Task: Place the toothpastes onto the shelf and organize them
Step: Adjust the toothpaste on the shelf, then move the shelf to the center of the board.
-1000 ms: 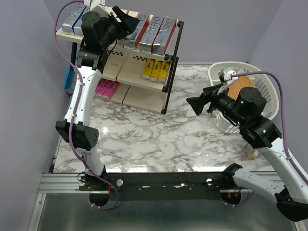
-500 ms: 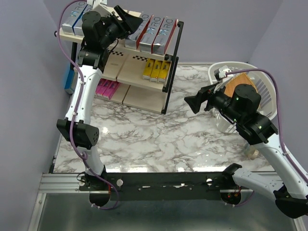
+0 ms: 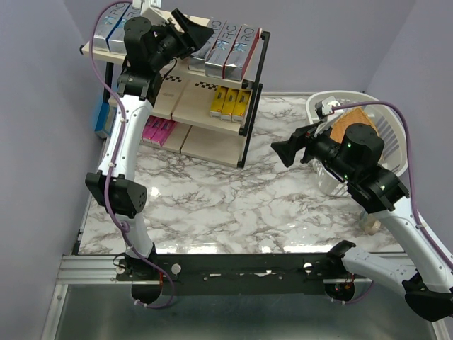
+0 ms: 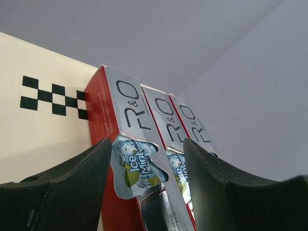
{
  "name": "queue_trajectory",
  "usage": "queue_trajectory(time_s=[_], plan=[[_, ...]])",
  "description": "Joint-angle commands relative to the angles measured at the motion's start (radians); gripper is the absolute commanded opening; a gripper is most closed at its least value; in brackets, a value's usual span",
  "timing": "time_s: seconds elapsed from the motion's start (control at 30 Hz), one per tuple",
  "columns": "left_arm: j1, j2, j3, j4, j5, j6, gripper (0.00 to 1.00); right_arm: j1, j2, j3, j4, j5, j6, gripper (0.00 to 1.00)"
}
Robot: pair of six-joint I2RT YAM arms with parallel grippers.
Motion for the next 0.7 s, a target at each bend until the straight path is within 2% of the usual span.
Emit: queue_trajectory(time_s=[0.0, 0.23, 0.33, 0.37, 0.47, 0.6, 0.67], plan=[[-0.006, -0.051, 0.0, 0.003, 0.017, 0.023, 0.73, -0.003, -0.008, 0.022, -0.011, 0.007, -0.01, 1.0], [0.026, -0.144, -0.011, -0.026, -0.044, 0.088, 0.82, -0.003, -0.011, 0.017, -0.009, 0.009, -0.015, 1.0], [0.062, -0.216, -0.042, -0.076, -0.14, 0.151, 0.83, -0.003, -0.016, 0.009, -0.006, 0.01, -0.019, 1.0], [0.069, -0.238, -0.055, -0.096, -0.18, 0.212, 0.83, -0.003, -0.016, 0.008, -0.006, 0.012, -0.021, 1.0], [0.103, -0.342, -0.146, -0.145, -0.331, 0.316, 0.85, -0.003, -0.024, -0.005, -0.002, 0.013, -0.025, 1.0], [0.172, -0.5, -0.397, -0.123, -0.51, 0.39, 0.87, -0.003, -0.025, -0.014, 0.0, 0.015, -0.035, 1.0], [0.244, -0.594, -0.498, -0.101, -0.57, 0.396, 0.89, -0.003, -0.025, -0.023, 0.0, 0.015, -0.036, 1.0]])
